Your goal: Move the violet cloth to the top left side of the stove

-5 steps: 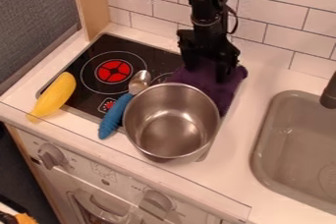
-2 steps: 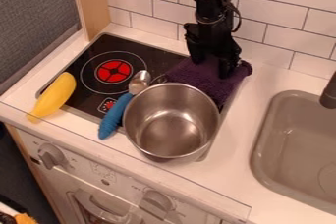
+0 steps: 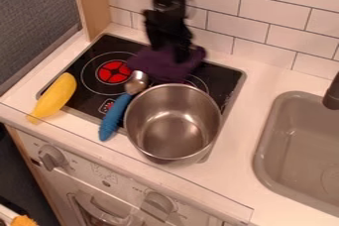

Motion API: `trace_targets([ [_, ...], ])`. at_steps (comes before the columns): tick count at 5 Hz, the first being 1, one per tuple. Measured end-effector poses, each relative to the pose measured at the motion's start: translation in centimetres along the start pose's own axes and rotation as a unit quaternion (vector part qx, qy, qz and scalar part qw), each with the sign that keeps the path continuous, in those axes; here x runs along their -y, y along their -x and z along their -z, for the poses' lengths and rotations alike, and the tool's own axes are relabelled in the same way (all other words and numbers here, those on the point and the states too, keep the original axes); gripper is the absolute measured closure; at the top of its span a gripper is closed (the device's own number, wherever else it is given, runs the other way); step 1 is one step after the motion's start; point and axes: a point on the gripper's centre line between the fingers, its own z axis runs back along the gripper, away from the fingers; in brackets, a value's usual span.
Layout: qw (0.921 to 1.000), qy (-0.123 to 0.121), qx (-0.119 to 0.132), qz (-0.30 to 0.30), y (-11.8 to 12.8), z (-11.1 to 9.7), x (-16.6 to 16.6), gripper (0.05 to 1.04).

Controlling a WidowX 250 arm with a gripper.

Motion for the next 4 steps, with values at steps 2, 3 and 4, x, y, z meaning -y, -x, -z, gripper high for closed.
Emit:
trace_targets([
  [2,0.9997,-0.017,-0.008,-0.014,1.5,0.6,-7.2,0.083],
  [3,0.9998,-0.017,-0.01,-0.008,2.0,0.8,-8.8,0.083],
  [4,1.0,0.0,-0.002,-0.003,2.2,0.9,-8.5,0.083],
])
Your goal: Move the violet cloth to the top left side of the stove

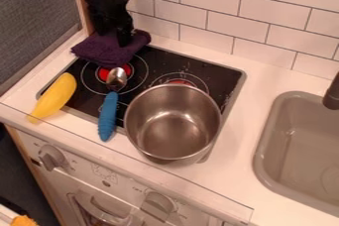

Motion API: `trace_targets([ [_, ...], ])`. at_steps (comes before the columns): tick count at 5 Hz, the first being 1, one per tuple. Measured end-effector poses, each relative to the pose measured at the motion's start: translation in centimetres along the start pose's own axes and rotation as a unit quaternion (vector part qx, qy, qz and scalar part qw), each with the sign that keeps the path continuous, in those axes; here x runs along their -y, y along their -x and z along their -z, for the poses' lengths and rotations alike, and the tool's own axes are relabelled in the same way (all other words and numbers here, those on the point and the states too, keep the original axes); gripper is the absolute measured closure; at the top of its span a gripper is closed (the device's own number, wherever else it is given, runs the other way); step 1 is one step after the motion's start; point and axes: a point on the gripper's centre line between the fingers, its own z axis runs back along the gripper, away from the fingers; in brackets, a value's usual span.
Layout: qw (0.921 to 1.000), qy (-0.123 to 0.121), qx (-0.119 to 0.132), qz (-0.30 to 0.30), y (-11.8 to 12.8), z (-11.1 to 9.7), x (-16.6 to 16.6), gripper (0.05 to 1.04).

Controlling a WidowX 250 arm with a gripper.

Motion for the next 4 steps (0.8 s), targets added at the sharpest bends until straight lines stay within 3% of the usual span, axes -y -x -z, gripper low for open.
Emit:
trace_targets([
  [1,0.9994,0.027,0.01,0.017,0.2,-0.1,1.0,0.083],
  [2,0.9979,0.051,0.024,0.032,0.0,-1.4,1.6,0.085],
  [3,0.9975,0.05,0.036,0.035,-0.5,-4.0,1.6,0.085],
  [4,0.9979,0.041,0.02,0.047,-0.4,-4.9,1.8,0.085],
])
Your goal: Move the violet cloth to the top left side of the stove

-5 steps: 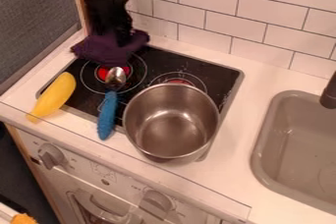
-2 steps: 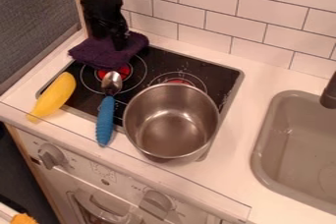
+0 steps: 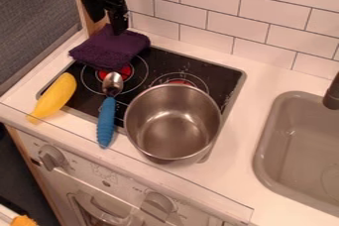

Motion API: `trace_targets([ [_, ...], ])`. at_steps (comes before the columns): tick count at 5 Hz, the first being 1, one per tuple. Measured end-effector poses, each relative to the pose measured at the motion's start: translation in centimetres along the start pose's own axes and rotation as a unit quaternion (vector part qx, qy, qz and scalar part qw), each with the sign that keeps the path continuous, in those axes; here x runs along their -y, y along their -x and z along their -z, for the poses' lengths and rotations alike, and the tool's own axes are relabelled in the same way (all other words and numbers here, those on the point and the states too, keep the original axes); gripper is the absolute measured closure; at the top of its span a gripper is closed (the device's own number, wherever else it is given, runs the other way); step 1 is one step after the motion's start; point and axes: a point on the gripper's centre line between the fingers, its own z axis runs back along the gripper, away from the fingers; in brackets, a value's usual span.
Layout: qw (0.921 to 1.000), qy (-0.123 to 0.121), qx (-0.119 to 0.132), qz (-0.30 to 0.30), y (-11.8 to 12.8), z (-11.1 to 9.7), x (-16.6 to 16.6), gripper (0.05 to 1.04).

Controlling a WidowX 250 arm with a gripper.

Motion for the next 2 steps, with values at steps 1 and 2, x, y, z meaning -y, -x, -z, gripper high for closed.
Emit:
trace_targets([
  [1,1.0,-0.001,-0.004,0.004,-0.3,-1.2,0.6,0.085],
  [2,0.9999,0.0,-0.016,0.004,0.2,-1.5,1.7,0.085],
])
